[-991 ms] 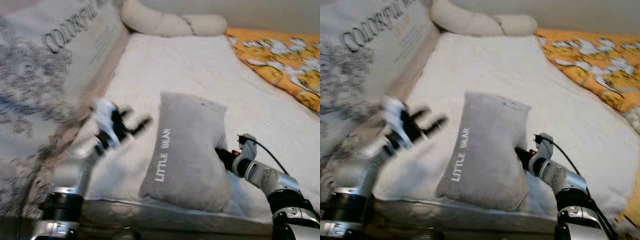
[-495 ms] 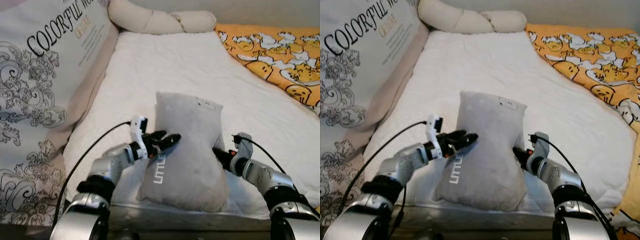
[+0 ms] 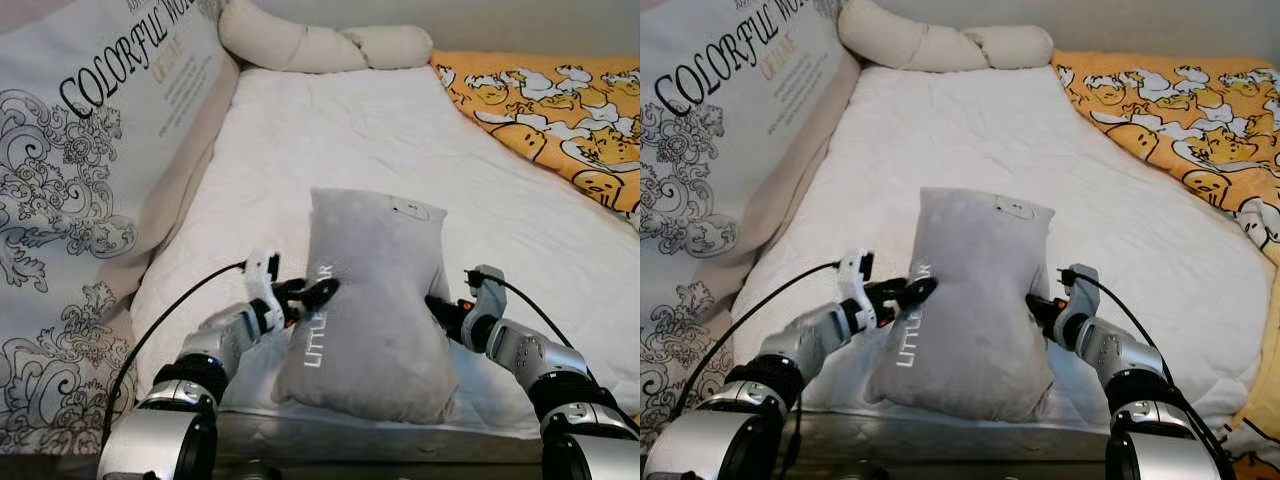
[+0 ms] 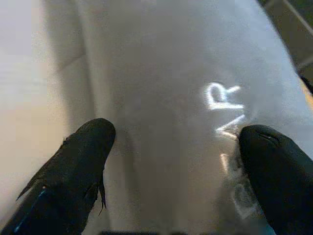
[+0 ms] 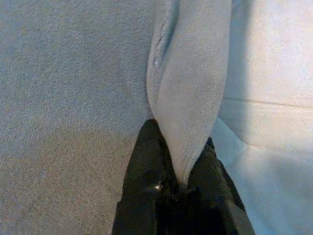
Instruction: Clean up the room
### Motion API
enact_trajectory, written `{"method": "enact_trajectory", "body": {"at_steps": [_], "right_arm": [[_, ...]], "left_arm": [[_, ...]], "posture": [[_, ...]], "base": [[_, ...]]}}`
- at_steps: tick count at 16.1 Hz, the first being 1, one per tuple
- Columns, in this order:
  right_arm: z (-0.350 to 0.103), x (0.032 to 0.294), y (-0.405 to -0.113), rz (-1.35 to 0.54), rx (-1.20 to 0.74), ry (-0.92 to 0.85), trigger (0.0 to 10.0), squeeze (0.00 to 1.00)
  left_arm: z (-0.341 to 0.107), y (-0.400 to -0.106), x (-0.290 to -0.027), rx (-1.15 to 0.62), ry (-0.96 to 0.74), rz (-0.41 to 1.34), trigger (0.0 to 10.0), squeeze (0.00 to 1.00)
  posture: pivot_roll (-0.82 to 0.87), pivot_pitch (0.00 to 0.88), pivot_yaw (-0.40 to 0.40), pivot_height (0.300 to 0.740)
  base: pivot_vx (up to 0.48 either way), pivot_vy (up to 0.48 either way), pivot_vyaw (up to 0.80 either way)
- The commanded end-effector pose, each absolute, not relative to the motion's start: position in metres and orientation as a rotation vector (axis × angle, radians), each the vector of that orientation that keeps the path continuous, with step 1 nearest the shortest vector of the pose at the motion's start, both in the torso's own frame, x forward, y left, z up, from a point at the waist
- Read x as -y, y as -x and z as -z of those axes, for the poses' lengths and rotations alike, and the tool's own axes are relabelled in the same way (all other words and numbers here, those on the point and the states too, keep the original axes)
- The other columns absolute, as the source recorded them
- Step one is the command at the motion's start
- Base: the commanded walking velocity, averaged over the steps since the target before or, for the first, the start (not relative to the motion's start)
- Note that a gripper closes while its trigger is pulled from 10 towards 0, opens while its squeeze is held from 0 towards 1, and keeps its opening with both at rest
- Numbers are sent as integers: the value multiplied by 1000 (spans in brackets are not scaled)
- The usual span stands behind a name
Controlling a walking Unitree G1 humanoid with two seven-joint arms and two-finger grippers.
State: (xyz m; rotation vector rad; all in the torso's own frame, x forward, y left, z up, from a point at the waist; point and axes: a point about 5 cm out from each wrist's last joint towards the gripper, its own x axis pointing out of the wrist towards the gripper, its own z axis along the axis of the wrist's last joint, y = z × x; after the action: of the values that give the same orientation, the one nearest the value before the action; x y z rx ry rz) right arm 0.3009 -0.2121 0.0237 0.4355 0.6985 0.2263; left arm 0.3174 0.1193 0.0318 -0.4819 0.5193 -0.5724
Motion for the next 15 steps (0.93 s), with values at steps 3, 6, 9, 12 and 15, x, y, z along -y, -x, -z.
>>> {"method": "enact_trajectory", "body": {"at_steps": [3, 6, 9, 12, 15], "right_arm": [[-27, 214, -305, -221, -701, -413, 0, 0], [-27, 212, -306, -229, -698, -411, 0, 0], [-28, 209, -307, -236, -692, -418, 0, 0], [-28, 203, -308, -250, -674, -437, 0, 0], [-28, 199, -307, -255, -658, -456, 0, 0]], "left_arm": [[-33, -320, -128, -519, 483, 553, 10000, 1000], [-35, -310, -103, -536, 642, 767, 10000, 1000], [-31, -300, -80, -569, 552, 898, 10000, 1000], [-29, -304, -82, -562, 557, 807, 0, 0], [-30, -303, -82, -547, 547, 829, 0, 0]], "posture": [[-116, 0, 27, 740], [-117, 0, 28, 740], [-121, 0, 29, 740], [-126, 0, 34, 740], [-120, 0, 33, 740]], "base": [[0, 0, 0], [0, 0, 0], [0, 0, 0], [0, 0, 0], [0, 0, 0]]}}
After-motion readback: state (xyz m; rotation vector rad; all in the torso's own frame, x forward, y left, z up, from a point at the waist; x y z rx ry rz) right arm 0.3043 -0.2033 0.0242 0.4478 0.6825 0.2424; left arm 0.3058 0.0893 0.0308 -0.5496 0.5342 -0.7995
